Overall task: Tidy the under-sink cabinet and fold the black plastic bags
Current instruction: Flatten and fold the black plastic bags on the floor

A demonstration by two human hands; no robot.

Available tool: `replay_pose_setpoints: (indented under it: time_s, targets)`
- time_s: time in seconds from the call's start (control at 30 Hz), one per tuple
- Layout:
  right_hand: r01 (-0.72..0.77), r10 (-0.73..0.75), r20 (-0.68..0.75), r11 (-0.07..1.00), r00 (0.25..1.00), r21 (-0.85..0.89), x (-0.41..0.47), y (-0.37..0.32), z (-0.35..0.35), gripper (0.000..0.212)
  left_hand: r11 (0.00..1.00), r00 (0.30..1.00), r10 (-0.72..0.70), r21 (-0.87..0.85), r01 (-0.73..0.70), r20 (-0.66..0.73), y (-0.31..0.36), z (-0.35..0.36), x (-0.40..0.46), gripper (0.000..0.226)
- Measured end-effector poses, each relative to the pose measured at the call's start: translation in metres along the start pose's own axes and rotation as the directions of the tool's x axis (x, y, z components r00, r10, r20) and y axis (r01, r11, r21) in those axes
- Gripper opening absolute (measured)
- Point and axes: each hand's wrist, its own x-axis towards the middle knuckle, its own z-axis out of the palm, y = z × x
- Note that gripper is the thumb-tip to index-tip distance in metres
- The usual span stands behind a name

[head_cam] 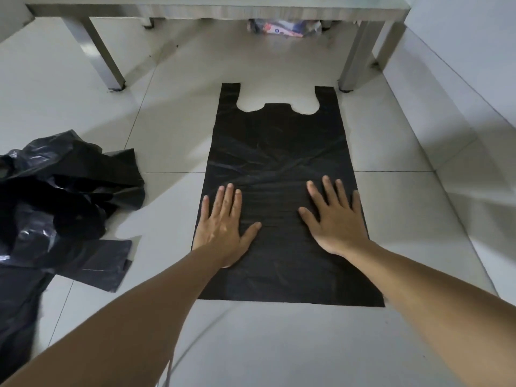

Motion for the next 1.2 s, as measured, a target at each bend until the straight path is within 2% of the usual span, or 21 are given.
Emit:
replay_pose_setpoints:
  time_s: [0.07,0.2,0.3,0.43,0.53,0.6,0.73,0.9,1.1,1.2]
  targets:
    - [-0.032,0.032,0.003,0.999,0.999,-0.017,-0.003,0.012,0.001,0.072,0.999,0.999,-0.044,0.001,0.044,0.014,-0.009,0.000,-0.009,0.095]
    - [-0.007,0.007,0.009,0.999,1.000,-0.039,-0.008,0.022,0.000,0.078,0.998,0.996,-0.070,0.010,0.069,0.048,0.000,-0.002,-0.029,0.096]
    - [-0.016,0.018,0.036,0.998,0.999,-0.059,-0.014,0.019,0.000,0.080,0.997,0.997,-0.082,-0.005,0.082,-0.008,0.006,-0.011,-0.022,0.097]
    - [0.021,-0.026,-0.042,0.993,0.999,-0.119,0.001,0.006,-0.012,0.074,0.998,0.995,0.054,-0.036,-0.058,-0.080,0.005,-0.022,0.026,0.085]
    - [0.063,-0.063,-0.038,0.998,0.997,-0.016,0.038,-0.012,-0.022,0.064,0.977,0.976,0.208,-0.027,-0.210,-0.057,0.011,-0.025,0.064,0.074]
    - [0.049,-0.050,0.011,0.998,0.999,0.032,0.057,-0.015,-0.021,0.064,0.969,0.969,0.246,-0.002,-0.246,-0.008,0.010,-0.022,0.079,0.073]
    - [-0.032,0.032,0.010,1.000,0.999,0.000,0.064,0.009,-0.008,0.071,0.998,0.997,0.067,0.006,-0.067,-0.026,-0.010,-0.013,0.084,0.082]
    - [-0.081,0.081,-0.010,0.996,0.997,-0.028,0.061,0.024,-0.009,0.078,0.998,0.998,-0.070,0.000,0.070,-0.003,-0.031,-0.014,0.075,0.092]
    - [-0.168,0.168,0.009,0.985,0.986,-0.033,0.062,0.033,-0.013,0.090,0.992,0.991,-0.130,0.000,0.130,0.023,-0.042,-0.016,0.072,0.095]
    - [-0.250,0.248,-0.033,0.967,0.968,-0.058,0.072,0.027,-0.020,0.081,0.990,0.989,-0.143,0.001,0.143,-0.035,-0.039,-0.025,0.079,0.091]
